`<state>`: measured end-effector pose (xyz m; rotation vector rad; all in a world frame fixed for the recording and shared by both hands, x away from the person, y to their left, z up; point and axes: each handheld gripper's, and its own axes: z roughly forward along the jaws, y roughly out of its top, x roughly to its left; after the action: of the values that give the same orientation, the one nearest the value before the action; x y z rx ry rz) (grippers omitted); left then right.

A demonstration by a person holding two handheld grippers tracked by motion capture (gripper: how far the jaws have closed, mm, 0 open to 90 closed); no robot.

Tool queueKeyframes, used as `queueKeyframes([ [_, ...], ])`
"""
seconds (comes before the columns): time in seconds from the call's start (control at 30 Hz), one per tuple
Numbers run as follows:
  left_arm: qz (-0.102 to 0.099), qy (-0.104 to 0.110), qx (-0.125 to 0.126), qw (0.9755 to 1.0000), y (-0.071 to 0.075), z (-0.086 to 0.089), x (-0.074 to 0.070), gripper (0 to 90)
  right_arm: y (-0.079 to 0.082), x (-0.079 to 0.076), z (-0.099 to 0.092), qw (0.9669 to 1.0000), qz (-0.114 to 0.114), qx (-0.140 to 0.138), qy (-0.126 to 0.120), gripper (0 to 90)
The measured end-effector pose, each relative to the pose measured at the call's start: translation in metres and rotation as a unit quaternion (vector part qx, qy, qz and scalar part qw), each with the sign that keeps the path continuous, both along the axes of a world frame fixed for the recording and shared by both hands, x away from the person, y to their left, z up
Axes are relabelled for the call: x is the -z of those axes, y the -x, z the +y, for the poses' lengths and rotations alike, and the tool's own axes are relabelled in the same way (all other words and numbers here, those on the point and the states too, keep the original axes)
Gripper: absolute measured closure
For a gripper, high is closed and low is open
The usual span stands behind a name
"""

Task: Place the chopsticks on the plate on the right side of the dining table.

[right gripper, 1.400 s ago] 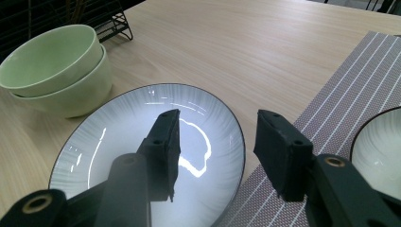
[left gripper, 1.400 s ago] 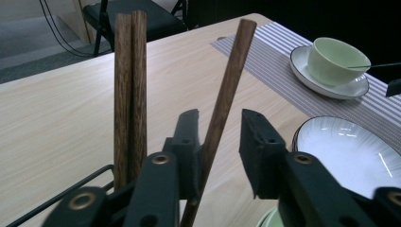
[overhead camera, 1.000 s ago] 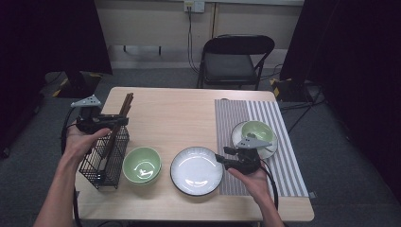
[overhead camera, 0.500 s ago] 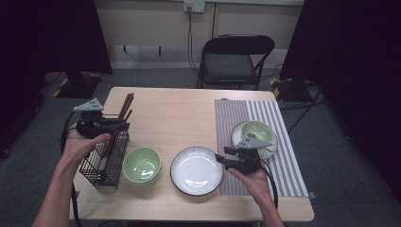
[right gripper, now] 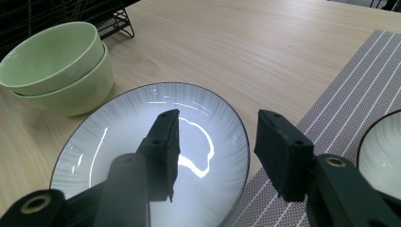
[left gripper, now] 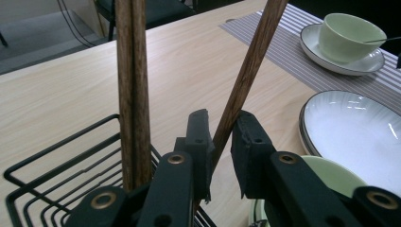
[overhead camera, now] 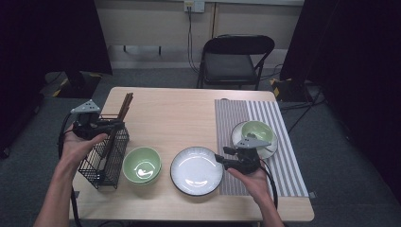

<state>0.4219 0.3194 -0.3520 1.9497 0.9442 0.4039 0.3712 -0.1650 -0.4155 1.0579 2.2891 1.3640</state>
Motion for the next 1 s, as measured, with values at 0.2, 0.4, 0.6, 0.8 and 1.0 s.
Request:
queueKeyframes([
  [0.2,-0.012,0.001,-0.015,0.9998,0.0,0.0,-0.002,78.6,0.001,-0.001,-0.002,1.0,-0.002,0.002,-0.002,50.4],
  [0.4,-0.03,0.015,-0.033,0.9989,0.003,0.008,-0.01,80.3,0.001,-0.001,-0.001,1.0,-0.002,0.002,-0.002,50.4],
  [0.6,-0.042,0.027,-0.043,0.9979,0.006,0.014,-0.016,81.0,0.001,-0.001,0.0,1.0,-0.002,0.0,-0.002,50.4],
  [0.8,-0.053,0.058,-0.046,0.9958,0.008,0.018,-0.022,84.4,0.001,-0.001,0.0,1.0,-0.003,0.0,-0.002,50.5],
  [1.0,-0.057,0.058,-0.051,0.9954,0.007,0.017,-0.022,84.4,0.001,-0.001,0.0,1.0,-0.003,0.001,-0.002,50.5],
])
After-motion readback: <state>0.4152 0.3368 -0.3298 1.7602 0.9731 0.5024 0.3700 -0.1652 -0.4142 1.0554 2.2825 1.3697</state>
